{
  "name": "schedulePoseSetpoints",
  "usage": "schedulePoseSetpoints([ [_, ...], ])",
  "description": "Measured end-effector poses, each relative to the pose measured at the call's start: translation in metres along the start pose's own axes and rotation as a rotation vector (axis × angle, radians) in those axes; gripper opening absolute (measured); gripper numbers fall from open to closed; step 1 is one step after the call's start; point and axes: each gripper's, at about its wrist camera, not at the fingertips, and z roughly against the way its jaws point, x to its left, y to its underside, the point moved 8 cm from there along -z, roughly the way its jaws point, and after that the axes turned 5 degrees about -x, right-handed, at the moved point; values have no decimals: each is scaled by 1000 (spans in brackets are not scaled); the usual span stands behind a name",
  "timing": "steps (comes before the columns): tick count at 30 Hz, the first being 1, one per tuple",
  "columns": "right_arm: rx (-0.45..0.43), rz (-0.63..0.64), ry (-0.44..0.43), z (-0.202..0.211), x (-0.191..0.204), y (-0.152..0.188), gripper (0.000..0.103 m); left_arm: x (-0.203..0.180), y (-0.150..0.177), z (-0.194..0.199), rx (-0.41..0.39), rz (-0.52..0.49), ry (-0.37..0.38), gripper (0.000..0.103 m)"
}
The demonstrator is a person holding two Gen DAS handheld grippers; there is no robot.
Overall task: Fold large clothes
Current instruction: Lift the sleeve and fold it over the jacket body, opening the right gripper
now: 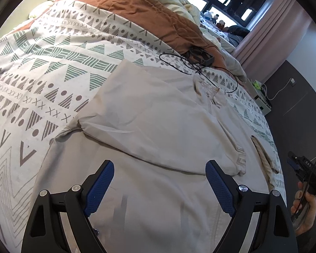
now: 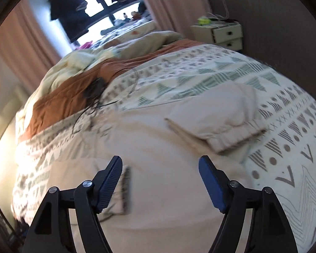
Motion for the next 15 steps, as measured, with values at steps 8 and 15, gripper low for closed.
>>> schedulePoseSetpoints([
  [8,64,-236,-26,-38,-88,1,76,-6,8,-19,26,-32,-12,89],
  [15,80,-356,-63,-76,-122,-2,76,3,12,-40,42,-69,-92,89],
])
